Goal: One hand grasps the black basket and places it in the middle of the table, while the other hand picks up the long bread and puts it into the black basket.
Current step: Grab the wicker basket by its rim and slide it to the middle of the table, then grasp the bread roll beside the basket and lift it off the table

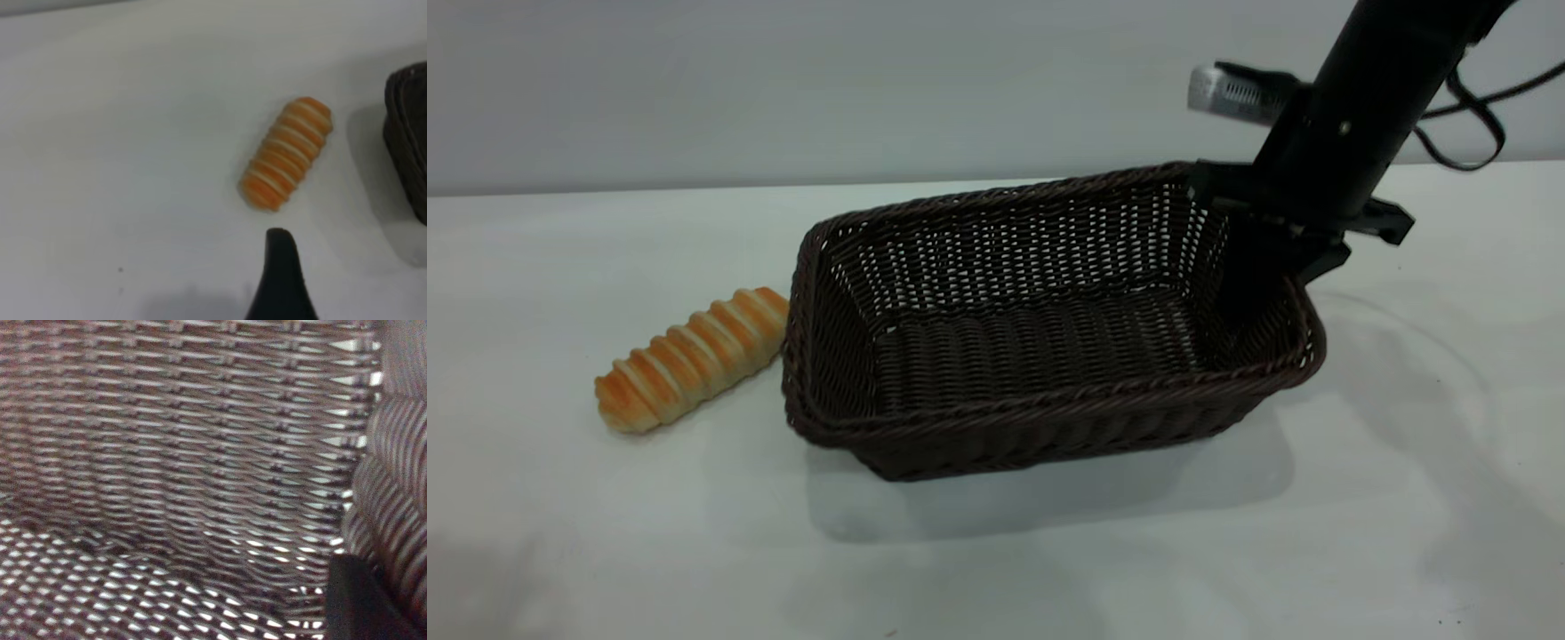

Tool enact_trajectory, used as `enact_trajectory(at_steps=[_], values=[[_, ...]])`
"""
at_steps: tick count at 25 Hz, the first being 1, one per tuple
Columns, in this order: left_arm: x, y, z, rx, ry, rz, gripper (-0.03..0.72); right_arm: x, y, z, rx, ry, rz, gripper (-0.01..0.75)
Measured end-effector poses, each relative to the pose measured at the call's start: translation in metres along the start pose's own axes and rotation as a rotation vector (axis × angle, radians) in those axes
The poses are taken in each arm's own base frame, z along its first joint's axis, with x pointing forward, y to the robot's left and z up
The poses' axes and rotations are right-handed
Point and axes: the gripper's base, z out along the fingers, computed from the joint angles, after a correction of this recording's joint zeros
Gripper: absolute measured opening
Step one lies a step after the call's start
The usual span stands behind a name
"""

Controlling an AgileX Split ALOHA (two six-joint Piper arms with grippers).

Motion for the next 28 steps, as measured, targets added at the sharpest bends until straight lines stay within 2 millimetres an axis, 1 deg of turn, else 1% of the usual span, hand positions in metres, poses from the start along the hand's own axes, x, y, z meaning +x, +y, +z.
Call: enact_trajectory(at_steps=[2, 6, 10, 12, 14, 17, 18, 20, 22, 23, 25, 27, 28], values=[[-0.001, 0.000, 0.011, 0.009, 0.031, -0.011, 0.591, -0.001, -0.006, 0.003, 0.020, -0.005, 0.027, 0.091], [0.000, 0.001, 0.043, 0.022, 0.124, -0.031, 0.591, -0.001, -0.013, 0.003, 0.079, -0.011, 0.087, 0.094], [0.004, 0.003, 0.083, 0.023, 0.212, -0.030, 0.591, -0.001, -0.015, 0.002, 0.107, -0.002, 0.093, 0.108], [0.008, 0.004, 0.107, 0.022, 0.256, -0.027, 0.591, 0.001, -0.017, 0.000, 0.120, 0.013, 0.082, 0.152], [0.013, 0.005, 0.131, 0.020, 0.294, -0.029, 0.591, 0.001, -0.018, -0.009, 0.154, 0.014, 0.030, 0.230], [0.021, 0.005, 0.163, 0.022, 0.353, -0.024, 0.591, -0.002, -0.013, -0.041, 0.214, -0.030, -0.072, 0.417], [0.023, 0.004, 0.175, 0.026, 0.369, -0.009, 0.591, -0.003, -0.009, -0.056, 0.230, -0.053, -0.098, 0.472], [0.021, -0.001, 0.192, 0.037, 0.369, 0.028, 0.591, -0.001, -0.001, -0.085, 0.255, -0.085, -0.139, 0.580], [0.019, -0.005, 0.212, 0.049, 0.379, 0.063, 0.591, 0.005, 0.010, -0.118, 0.270, -0.104, -0.176, 0.655], [0.018, -0.007, 0.221, 0.053, 0.390, 0.075, 0.591, 0.010, 0.016, -0.134, 0.268, -0.106, -0.188, 0.669], [0.012, -0.007, 0.239, 0.056, 0.390, 0.084, 0.591, 0.023, 0.029, -0.162, 0.260, -0.100, -0.213, 0.673], [0.008, -0.007, 0.256, 0.057, 0.391, 0.089, 0.591, 0.037, 0.048, -0.190, 0.233, -0.127, -0.256, 0.646], [0.005, -0.007, 0.265, 0.056, 0.389, 0.090, 0.591, 0.045, 0.058, -0.198, 0.216, -0.136, -0.287, 0.628]])
